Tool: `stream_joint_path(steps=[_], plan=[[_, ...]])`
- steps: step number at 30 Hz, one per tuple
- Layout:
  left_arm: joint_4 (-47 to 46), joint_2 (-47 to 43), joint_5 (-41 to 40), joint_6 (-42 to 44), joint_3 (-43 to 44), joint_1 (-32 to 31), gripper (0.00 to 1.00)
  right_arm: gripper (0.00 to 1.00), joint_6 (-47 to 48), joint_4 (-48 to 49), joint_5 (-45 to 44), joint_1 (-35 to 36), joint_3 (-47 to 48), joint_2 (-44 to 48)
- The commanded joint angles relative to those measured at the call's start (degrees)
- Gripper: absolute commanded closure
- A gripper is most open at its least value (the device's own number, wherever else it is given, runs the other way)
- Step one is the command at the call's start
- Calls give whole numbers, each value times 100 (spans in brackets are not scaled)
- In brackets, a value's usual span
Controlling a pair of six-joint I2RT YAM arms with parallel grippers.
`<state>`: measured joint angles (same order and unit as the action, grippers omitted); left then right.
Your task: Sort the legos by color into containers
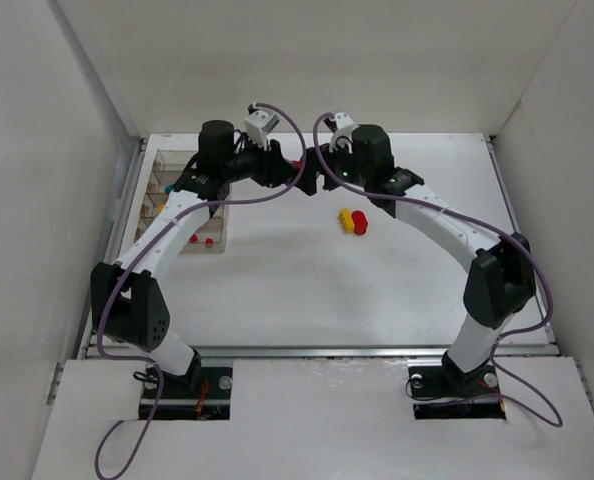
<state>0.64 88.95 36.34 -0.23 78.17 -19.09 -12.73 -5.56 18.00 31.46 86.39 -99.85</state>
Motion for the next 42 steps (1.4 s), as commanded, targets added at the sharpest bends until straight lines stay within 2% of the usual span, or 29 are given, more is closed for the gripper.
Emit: stream_joint_path(steps=[1, 5, 9, 10, 12, 14, 20, 28, 34, 36, 39, 42], plan=[[-161, -229, 277, -21, 207, -7, 100, 10, 235, 310, 71, -9, 317, -34], [-161, -229, 277, -21, 155, -7, 100, 19, 342, 310, 151, -9, 317, 18], [-108, -229, 164, 111, 155, -7, 100, 44, 456, 310, 73, -9, 203, 89], [-48, -229, 163, 189, 155, -7, 100, 55, 508, 310, 72, -9, 203, 150], [6, -229, 41, 251, 155, -7, 100, 57, 509, 310, 72, -9, 203, 150], [59, -229, 40, 330, 155, -7, 100, 64, 509, 310, 124, -9, 203, 150], [234, -281, -117, 506, 102, -7, 100, 100, 509, 310, 152, -9, 203, 150], [752, -334, -732, 1024, 172, -7, 100, 100, -413, 188, -1491, -61, -52, 256], [1078, -553, -848, 1253, -12, 45, 100, 100, -537, -181, -2440, -228, -52, 134], [1078, -615, -786, 1306, -82, 46, 100, 100, -537, -314, -2503, -228, 0, 80], [1078, -668, -1171, 1306, -135, 335, 100, 100, -467, -314, -2258, -281, 1, 80], [1131, -599, -1549, 1253, -197, 941, 100, 100, -414, -314, -1968, -281, 1, 27]])
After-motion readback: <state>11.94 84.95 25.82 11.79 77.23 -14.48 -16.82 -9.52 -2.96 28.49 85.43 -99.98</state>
